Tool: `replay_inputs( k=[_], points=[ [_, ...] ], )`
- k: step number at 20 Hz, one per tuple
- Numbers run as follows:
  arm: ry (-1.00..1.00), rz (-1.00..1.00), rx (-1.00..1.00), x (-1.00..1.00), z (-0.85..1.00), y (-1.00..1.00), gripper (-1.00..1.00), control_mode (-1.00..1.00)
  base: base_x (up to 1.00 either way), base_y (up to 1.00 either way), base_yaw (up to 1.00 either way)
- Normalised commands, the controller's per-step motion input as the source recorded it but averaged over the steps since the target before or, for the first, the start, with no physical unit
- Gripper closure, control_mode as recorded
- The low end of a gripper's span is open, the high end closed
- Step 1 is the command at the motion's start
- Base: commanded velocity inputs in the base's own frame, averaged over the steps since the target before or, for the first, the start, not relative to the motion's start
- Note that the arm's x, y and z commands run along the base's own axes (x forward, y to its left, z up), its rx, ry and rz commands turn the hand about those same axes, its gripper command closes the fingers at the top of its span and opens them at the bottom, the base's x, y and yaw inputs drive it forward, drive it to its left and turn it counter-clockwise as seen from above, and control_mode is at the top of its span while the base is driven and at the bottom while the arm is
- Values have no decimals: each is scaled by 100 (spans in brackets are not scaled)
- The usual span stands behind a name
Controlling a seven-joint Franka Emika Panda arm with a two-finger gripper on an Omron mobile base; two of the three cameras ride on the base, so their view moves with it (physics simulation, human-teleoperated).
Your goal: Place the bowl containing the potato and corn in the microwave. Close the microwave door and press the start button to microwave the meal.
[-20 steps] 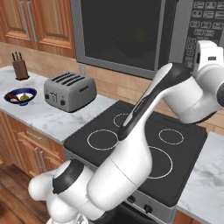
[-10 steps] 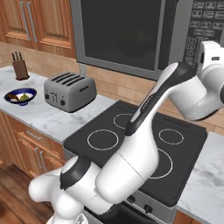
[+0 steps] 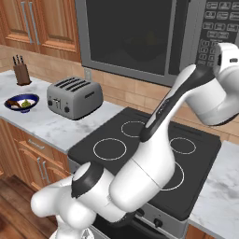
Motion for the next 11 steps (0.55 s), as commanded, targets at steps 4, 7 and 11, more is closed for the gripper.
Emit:
replay_inputs(
  k=[4, 7, 11],
  points=[
    [-1, 0, -1, 34, -36, -6, 100, -100, 0, 0, 0],
    [-9, -5, -8, 56, -55, 0, 100, -100, 0, 0, 0],
    [-15, -18, -13, 59, -50, 1, 100, -100, 0, 0, 0]
  ],
)
